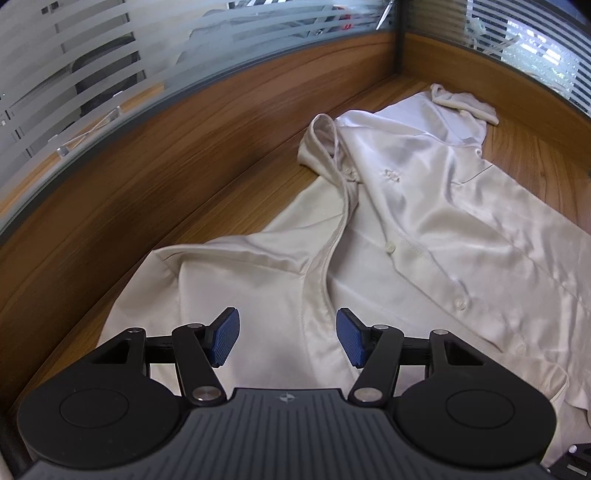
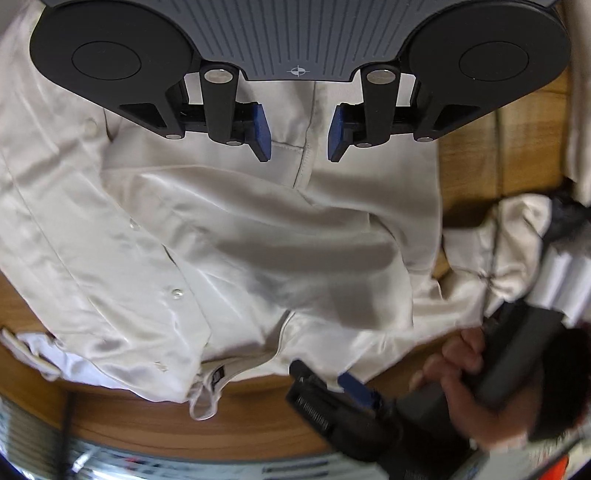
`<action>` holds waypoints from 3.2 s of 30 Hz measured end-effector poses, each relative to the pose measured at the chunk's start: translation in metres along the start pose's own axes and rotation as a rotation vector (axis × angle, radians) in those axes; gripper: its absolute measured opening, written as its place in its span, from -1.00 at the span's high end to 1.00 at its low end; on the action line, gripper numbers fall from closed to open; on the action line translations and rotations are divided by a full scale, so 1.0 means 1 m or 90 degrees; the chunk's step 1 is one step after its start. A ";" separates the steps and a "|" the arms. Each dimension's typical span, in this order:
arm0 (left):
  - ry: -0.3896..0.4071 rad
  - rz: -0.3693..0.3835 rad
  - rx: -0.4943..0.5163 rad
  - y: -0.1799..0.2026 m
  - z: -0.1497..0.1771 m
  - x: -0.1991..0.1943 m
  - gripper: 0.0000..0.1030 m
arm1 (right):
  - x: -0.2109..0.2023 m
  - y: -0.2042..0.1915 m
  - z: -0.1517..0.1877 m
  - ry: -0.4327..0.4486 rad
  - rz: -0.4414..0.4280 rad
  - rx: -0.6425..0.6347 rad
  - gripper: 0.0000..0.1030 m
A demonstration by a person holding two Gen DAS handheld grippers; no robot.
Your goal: Fold clothes
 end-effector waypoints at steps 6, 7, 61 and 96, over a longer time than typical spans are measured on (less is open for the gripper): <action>-0.018 -0.019 -0.004 -0.003 0.003 0.002 -0.25 | -0.014 0.011 0.001 0.022 0.007 0.014 0.57; -0.023 -0.020 -0.007 -0.002 0.003 0.003 -0.25 | -0.018 0.013 0.001 0.028 0.007 0.018 0.63; -0.039 0.010 0.031 -0.002 -0.032 0.044 0.14 | -0.128 0.114 0.094 0.085 0.114 0.273 0.70; 0.038 0.010 -0.201 -0.046 -0.087 0.033 0.95 | -0.143 0.117 0.109 0.119 0.144 0.316 0.71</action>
Point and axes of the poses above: each gripper's, at about its wrist camera, not at the fingertips, and x roughly the way its jaws point, y to its right, z to its underside, the point moved 2 cm from there along x, roughly the way its jaws point, and after that the axes turned 15 degrees about -z, right-handed, at the moved point
